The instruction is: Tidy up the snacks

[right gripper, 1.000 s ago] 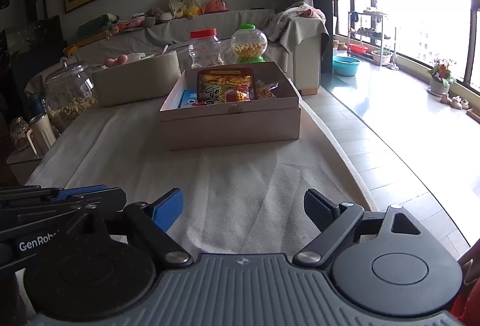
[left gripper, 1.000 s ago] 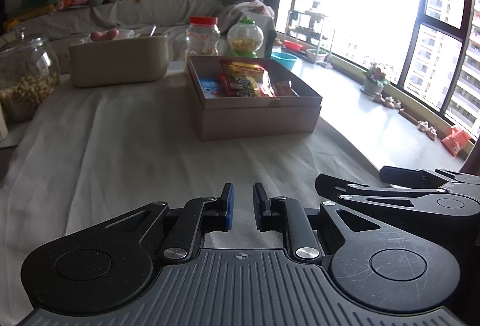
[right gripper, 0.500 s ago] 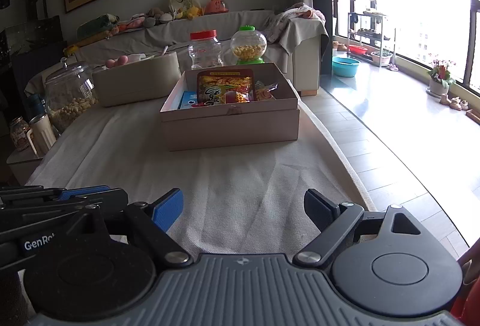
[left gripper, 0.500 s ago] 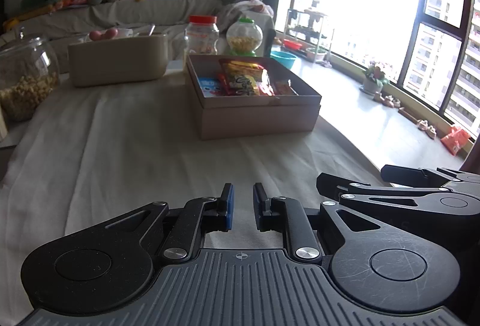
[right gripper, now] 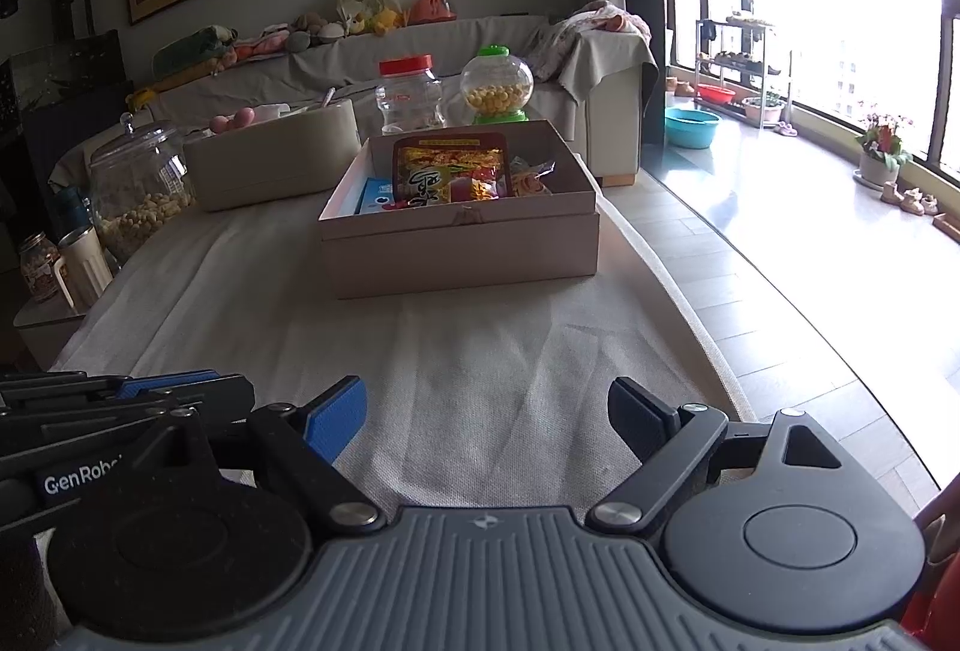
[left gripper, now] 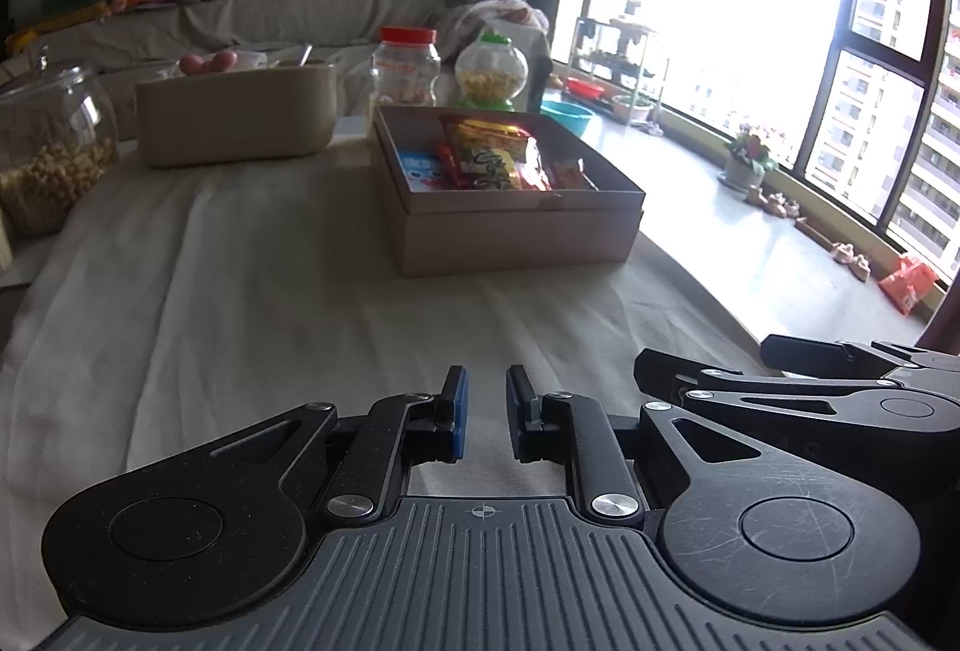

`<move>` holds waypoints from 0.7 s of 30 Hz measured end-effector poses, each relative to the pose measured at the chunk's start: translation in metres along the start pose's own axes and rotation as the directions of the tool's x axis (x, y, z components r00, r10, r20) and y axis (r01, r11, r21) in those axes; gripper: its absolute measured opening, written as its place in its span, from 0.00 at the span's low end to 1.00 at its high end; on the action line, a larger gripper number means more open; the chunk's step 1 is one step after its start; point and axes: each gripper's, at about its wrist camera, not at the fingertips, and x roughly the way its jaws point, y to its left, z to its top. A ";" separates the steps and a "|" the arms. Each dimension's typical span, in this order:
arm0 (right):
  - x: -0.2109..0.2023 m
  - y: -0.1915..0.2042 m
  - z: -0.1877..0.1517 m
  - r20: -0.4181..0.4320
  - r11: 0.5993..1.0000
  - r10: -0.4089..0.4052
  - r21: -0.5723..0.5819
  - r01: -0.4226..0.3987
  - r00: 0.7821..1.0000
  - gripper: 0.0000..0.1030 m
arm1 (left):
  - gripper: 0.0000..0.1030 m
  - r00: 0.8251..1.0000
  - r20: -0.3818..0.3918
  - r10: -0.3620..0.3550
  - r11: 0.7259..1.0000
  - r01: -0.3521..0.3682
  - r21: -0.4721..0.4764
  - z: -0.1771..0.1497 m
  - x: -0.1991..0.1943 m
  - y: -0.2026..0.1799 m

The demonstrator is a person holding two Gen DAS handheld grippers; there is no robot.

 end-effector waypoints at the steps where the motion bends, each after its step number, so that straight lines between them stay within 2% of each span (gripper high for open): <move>1: 0.000 0.000 0.000 0.000 1.000 0.000 0.000 0.000 1.000 0.86 | 0.17 1.000 0.000 0.000 1.000 0.000 0.000 0.000 0.000 0.000; 15: 0.002 -0.001 0.000 -0.008 1.000 -0.003 0.007 0.004 1.000 0.86 | 0.17 1.000 -0.007 -0.002 1.000 0.002 -0.021 -0.001 0.003 0.004; 18: 0.007 -0.001 0.001 -0.021 1.000 -0.011 0.015 0.011 1.000 0.86 | 0.17 1.000 -0.029 0.012 0.998 -0.014 -0.064 -0.002 0.007 0.011; 21: 0.016 0.001 0.002 -0.044 1.000 -0.016 0.005 0.016 0.999 0.86 | 0.17 0.997 -0.076 -0.011 0.986 -0.002 -0.169 -0.003 0.014 0.032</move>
